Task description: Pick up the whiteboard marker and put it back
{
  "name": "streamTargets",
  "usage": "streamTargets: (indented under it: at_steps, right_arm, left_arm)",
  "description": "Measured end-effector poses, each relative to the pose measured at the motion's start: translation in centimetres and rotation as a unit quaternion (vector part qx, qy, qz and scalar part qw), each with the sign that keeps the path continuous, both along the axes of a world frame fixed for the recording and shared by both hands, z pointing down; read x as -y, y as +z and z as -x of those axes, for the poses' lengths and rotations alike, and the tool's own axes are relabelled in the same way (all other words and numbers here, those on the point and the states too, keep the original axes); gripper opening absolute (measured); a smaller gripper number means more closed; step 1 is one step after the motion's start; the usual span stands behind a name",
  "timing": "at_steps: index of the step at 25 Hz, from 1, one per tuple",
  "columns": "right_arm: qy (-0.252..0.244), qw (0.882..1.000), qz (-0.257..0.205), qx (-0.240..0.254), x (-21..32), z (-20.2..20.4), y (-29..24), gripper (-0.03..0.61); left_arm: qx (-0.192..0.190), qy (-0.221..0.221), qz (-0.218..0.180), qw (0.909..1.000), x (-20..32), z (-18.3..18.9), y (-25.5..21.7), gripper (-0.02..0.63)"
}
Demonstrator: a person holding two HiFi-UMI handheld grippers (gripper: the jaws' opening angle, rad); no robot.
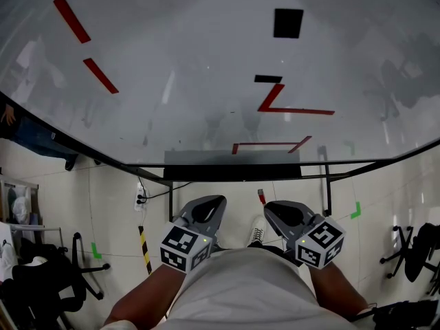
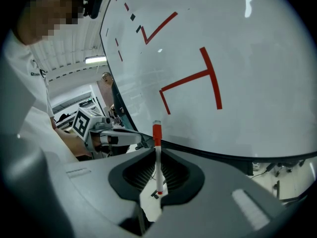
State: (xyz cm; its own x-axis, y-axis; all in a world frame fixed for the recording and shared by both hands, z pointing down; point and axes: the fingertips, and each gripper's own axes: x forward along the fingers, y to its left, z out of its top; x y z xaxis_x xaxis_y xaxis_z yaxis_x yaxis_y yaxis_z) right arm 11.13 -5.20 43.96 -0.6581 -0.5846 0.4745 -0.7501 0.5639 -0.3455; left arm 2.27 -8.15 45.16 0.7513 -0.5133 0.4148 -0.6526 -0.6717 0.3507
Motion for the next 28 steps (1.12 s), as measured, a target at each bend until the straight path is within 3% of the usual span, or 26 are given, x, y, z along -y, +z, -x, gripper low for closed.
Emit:
streamTargets:
  at_steps: [6, 16, 23, 28]
  right_arm:
    - [-0.005, 1.000, -0.001, -0.013, 0.3, -0.2, 0.5, 0.038]
    - [-0.037, 0.994, -0.017, -0.103, 1.1, -0.5, 2.6, 0.038]
    - [-0.093, 0.969, -0.058, -0.223, 2.5, -0.2, 5.0, 0.038]
    - [-0.118, 0.953, -0.069, -0.271, 4.3, 0.0, 6.6, 0.038]
  left_arm:
    - [0.000, -0.004, 0.000, 1.0000, 0.3, 0.1, 0.1, 0.017]
    - [-0.002, -0.013, 0.009, 0.9999, 0.8, 0.8, 1.0, 0.017]
    - [-0.002, -0.023, 0.019, 0.9995, 0.8, 1.5, 1.7, 0.017]
    - [0.000, -0.032, 0.023, 0.9992, 1.1, 2.3, 2.0, 0.017]
